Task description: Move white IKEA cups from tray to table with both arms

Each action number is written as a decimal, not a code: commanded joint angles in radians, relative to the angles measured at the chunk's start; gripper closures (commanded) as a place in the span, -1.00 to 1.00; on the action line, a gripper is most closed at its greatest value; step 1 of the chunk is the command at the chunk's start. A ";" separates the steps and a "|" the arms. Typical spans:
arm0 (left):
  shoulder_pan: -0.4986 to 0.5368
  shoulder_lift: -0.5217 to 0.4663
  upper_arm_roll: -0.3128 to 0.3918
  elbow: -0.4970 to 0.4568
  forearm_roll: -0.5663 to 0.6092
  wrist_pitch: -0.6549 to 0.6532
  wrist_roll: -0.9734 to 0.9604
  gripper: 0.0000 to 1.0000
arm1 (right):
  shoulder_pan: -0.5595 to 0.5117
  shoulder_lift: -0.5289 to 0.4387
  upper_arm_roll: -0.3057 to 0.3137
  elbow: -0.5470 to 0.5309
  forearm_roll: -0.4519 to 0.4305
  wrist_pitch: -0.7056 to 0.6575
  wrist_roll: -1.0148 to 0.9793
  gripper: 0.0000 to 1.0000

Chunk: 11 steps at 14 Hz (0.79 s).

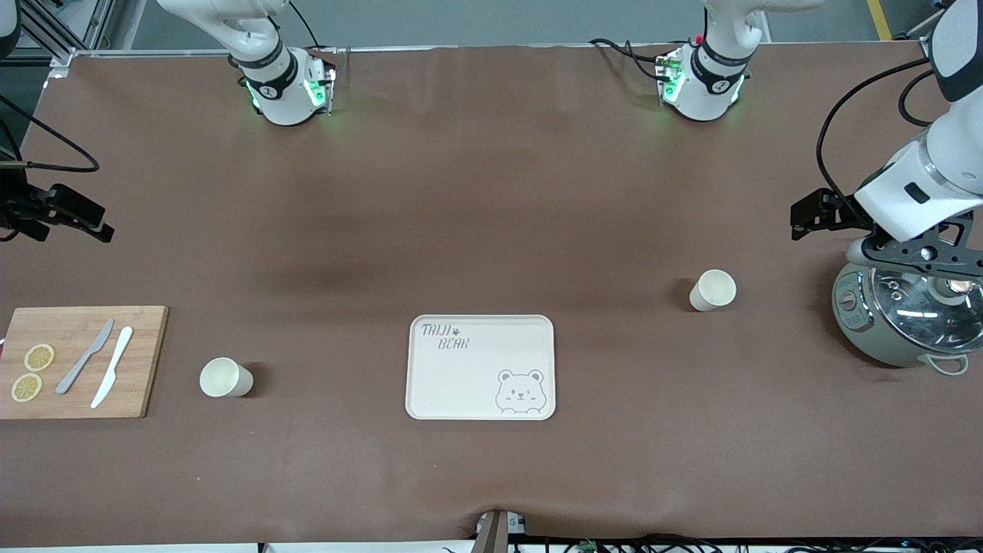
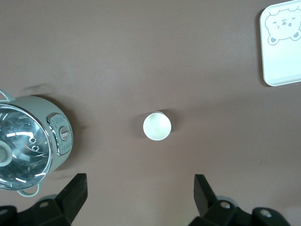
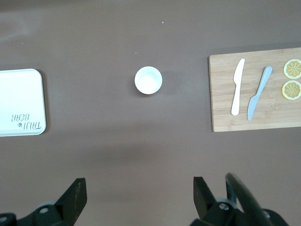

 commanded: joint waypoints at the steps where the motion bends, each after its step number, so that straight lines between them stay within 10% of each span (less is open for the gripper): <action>1: 0.005 0.006 0.000 0.020 -0.029 -0.016 0.011 -1.00 | -0.009 -0.034 0.005 -0.037 0.011 0.013 -0.015 -1.00; 11: 0.015 0.007 0.000 0.020 -0.029 -0.014 0.005 -1.00 | 0.006 -0.035 0.011 -0.032 0.000 0.010 -0.015 -1.00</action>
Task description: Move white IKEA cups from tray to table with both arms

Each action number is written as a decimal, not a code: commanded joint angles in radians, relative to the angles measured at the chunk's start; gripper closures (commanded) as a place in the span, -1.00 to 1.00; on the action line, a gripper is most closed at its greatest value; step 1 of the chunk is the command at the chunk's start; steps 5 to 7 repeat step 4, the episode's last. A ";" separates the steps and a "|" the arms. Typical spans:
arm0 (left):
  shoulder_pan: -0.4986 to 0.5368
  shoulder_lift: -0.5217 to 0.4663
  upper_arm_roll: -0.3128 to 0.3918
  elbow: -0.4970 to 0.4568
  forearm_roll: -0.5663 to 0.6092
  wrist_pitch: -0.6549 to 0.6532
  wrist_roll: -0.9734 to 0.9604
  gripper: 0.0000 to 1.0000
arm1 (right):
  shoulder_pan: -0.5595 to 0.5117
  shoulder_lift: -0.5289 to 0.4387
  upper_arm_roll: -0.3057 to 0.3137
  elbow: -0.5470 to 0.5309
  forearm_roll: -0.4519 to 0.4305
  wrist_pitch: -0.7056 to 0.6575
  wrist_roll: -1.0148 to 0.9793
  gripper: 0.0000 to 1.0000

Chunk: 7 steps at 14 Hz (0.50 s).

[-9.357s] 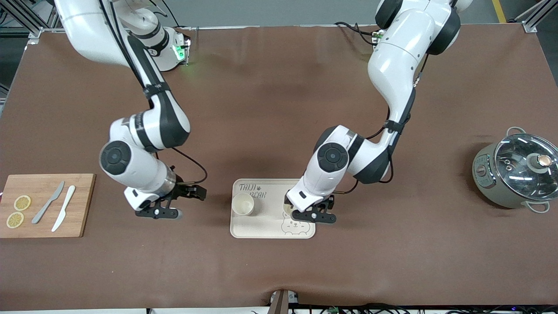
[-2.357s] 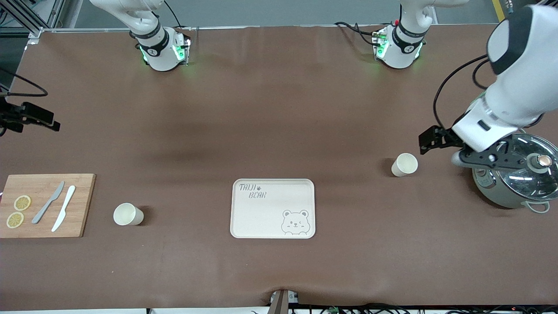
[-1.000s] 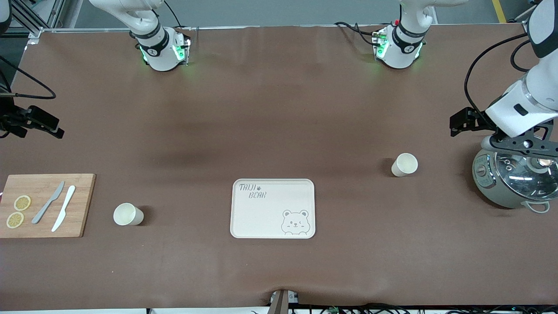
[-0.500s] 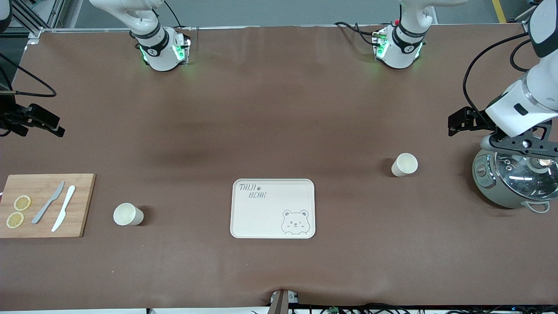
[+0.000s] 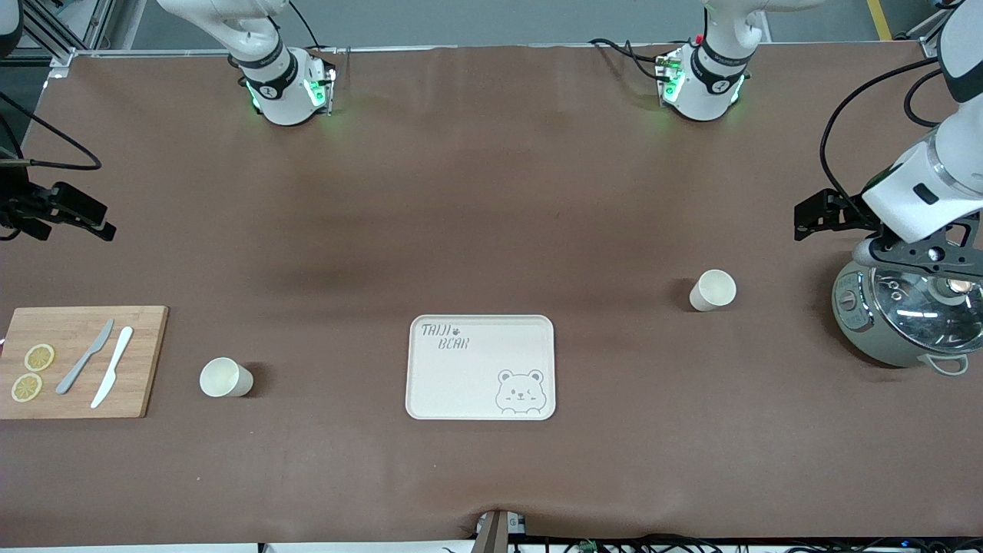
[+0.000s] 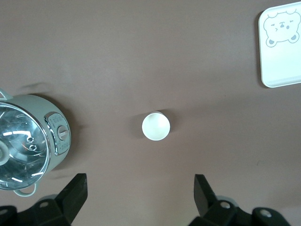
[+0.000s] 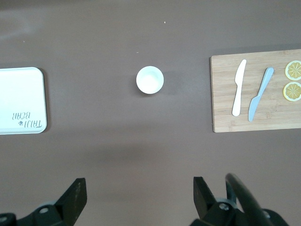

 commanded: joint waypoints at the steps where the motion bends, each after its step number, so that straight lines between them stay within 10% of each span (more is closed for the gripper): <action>1: 0.003 0.007 0.001 0.020 -0.016 -0.014 0.004 -1.00 | 0.004 -0.032 0.005 -0.031 0.000 0.009 -0.007 -1.00; 7: 0.003 0.007 0.001 0.020 -0.015 -0.014 0.002 -1.00 | 0.004 -0.033 0.005 -0.031 0.000 0.008 -0.007 -1.00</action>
